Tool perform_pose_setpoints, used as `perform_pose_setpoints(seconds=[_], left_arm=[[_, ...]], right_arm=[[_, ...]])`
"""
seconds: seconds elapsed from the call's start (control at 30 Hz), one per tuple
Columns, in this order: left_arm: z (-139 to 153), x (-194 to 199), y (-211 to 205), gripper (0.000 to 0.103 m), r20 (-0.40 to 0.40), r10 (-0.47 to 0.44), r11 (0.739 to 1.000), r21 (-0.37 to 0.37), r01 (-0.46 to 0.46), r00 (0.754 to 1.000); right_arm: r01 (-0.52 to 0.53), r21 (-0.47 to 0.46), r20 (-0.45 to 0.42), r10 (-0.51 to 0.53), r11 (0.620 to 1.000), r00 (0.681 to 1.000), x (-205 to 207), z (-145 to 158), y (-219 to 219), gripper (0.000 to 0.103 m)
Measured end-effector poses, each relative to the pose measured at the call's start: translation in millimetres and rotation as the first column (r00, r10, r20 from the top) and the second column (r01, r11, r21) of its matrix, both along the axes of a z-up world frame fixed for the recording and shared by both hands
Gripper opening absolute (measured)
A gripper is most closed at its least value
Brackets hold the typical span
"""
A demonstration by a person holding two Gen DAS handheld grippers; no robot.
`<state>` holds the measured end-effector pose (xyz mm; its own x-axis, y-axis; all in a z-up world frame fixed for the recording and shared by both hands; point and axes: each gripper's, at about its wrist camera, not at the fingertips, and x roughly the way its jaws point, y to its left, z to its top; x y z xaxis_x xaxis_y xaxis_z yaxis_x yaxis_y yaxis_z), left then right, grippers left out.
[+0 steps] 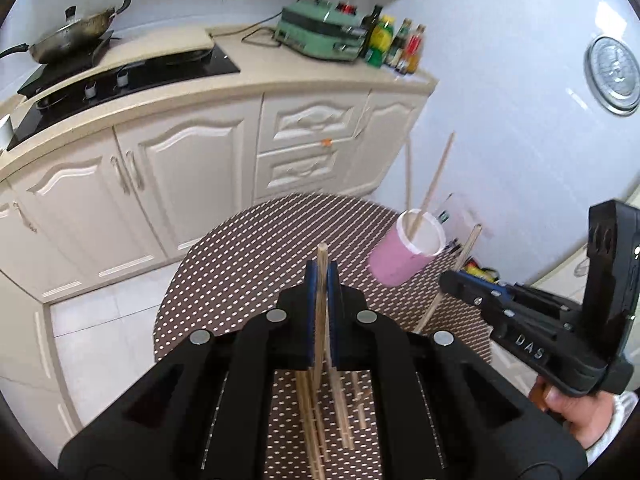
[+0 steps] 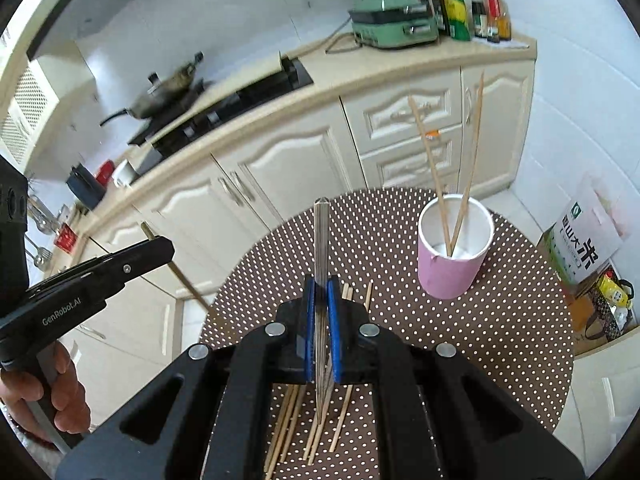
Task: Organize utensils
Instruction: 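Carry the right gripper's chopstick upright into the pink cup while the left gripper lowers its chopstick in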
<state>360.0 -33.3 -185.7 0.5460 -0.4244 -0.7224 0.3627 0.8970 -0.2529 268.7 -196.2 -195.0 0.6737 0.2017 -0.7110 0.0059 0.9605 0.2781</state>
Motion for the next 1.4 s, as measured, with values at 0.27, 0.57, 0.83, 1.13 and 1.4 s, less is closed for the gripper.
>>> perform_pose_setpoints(seconds=[0.27,0.57,0.83,1.13,1.4], left_arm=[[28.7,-8.6,-13.7,0.005,0.066,-0.034,0.998,-0.057,0.038,0.997],[59.8,-6.4,-35.7,0.005,0.125,-0.068,0.989,-0.125,0.084,0.990],[83.9,7.7,-62.7,0.005,0.169,-0.090,0.976,-0.182,0.121,0.982],[94.0,32.1,-95.3,0.005,0.186,-0.108,0.972,-0.189,0.143,0.977],[73.7,58.2,-115.5,0.005,0.145,-0.111,0.976,-0.171,0.136,0.983]], right_arm=[[0.031,-0.037,0.096,-0.027,0.999,0.995,-16.6,34.1,-8.1,0.005],[0.097,-0.056,0.193,-0.085,0.994,0.978,-15.0,61.7,-41.1,0.005],[0.166,-0.049,0.262,-0.148,0.985,0.954,-5.9,82.1,-75.8,0.005],[0.207,-0.042,0.291,-0.186,0.978,0.938,10.5,89.3,-103.1,0.005],[0.245,-0.044,0.312,-0.220,0.968,0.924,22.0,87.7,-116.0,0.005]])
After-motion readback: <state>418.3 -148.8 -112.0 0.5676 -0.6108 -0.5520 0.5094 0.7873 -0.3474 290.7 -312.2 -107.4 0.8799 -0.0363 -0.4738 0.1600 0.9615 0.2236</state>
